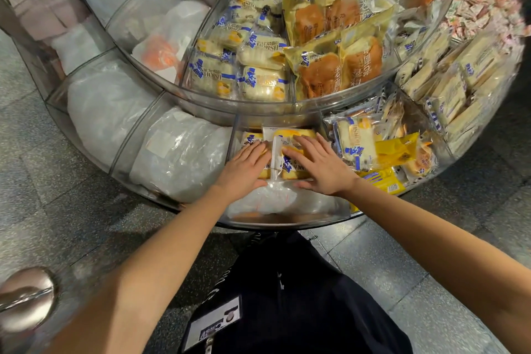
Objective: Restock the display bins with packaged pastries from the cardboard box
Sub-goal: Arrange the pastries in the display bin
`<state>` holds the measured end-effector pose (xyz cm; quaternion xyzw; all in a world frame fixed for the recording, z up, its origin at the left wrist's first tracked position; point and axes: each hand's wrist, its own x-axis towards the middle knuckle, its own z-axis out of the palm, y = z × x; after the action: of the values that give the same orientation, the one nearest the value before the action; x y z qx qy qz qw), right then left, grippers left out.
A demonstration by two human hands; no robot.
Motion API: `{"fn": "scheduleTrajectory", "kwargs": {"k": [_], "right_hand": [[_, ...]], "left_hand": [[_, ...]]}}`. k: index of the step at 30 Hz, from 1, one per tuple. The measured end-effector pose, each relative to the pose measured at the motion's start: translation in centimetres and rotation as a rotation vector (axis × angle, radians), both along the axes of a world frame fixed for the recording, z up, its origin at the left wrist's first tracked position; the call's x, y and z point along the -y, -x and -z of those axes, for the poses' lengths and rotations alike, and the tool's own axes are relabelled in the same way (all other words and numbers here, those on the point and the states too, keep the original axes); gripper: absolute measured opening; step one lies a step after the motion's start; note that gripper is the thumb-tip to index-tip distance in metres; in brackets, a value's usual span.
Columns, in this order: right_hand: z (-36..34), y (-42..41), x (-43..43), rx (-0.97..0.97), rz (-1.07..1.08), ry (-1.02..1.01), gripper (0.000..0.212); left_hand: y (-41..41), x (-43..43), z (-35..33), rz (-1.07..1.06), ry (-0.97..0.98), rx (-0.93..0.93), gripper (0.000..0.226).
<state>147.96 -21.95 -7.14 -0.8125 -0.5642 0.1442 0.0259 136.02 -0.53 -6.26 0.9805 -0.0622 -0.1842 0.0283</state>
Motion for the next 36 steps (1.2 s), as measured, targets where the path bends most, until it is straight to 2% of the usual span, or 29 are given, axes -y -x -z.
{"fn": "scheduleTrajectory", "kwargs": {"k": [3,5,10,14,17,20,23,26,31,36], "right_hand": [[0.8,0.8,0.1,0.048,-0.006,-0.089,0.072],[1.2,1.0,0.2,0.069,0.000,-0.096,0.082],[1.6,2.3,-0.2,0.048,0.170,-0.027,0.102],[2.1,2.5,0.4,0.019,0.192,-0.023,0.104],[2.2,3.6,0.5,0.067,0.201,-0.074,0.091],[2.8,4.8,0.6,0.062,0.249,-0.101,0.076],[3.0,5.3,0.3,0.043,0.307,-0.153,0.075],[2.5,5.0,-0.1,0.036,0.273,-0.192,0.075],[2.9,4.5,-0.3,-0.074,0.337,-0.090,0.068],[3.1,4.3,-0.4,-0.131,0.374,-0.048,0.074]], "left_hand": [[-0.3,-0.3,0.0,-0.024,0.027,0.027,0.083],[0.1,-1.0,0.0,-0.018,0.027,0.046,0.087],[0.8,-1.7,0.9,0.071,-0.068,0.028,0.083],[0.9,-0.7,0.5,-0.078,0.099,0.122,0.073],[1.9,1.7,0.4,-0.235,0.170,0.254,0.056],[3.2,3.0,1.3,-0.308,0.191,0.153,0.058],[3.0,2.4,2.5,-0.283,0.143,0.076,0.058],[2.3,2.1,3.0,-0.267,0.130,0.062,0.056],[2.3,1.9,3.3,-0.241,0.133,0.078,0.057],[2.0,1.7,2.9,-0.234,0.164,0.055,0.060]]}}
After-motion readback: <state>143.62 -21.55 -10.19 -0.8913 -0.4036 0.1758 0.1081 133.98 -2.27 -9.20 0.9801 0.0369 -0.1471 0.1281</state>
